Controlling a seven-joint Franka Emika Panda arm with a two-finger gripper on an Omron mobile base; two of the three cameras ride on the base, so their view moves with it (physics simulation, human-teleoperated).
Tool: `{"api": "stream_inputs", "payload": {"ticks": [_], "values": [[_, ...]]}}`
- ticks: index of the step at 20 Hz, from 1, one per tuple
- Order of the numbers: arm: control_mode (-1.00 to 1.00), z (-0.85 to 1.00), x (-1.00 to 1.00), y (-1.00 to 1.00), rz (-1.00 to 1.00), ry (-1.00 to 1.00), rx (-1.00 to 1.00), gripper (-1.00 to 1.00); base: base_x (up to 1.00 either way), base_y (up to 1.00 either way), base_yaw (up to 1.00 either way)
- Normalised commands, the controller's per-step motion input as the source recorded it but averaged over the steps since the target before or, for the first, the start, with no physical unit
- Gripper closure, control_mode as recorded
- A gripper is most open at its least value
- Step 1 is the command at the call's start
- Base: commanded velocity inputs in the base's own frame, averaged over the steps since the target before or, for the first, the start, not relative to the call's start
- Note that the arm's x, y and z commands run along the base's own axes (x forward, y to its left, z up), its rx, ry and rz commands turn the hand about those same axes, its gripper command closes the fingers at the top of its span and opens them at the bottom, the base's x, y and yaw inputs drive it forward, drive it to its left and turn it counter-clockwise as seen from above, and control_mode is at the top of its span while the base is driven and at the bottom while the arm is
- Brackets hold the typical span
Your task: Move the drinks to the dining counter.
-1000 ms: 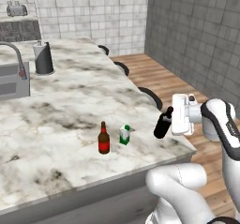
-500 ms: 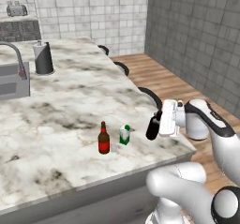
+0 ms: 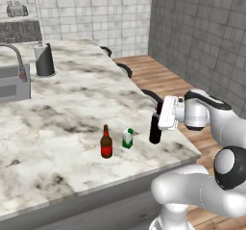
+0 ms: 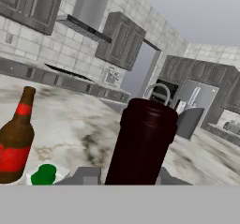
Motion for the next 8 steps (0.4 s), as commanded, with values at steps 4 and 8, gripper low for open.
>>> {"api": "stream_inputs", "payload": {"ticks": [4,8], "values": [[-1.00,-0.31,0.05,0.00,0.00,0.00,0.01,1.00,0.00,0.00,0.00],[-1.00,-0.29,-0.16,0.01,0.00,-0.06,0.00,-1.00,0.00,0.00,0.00]]}}
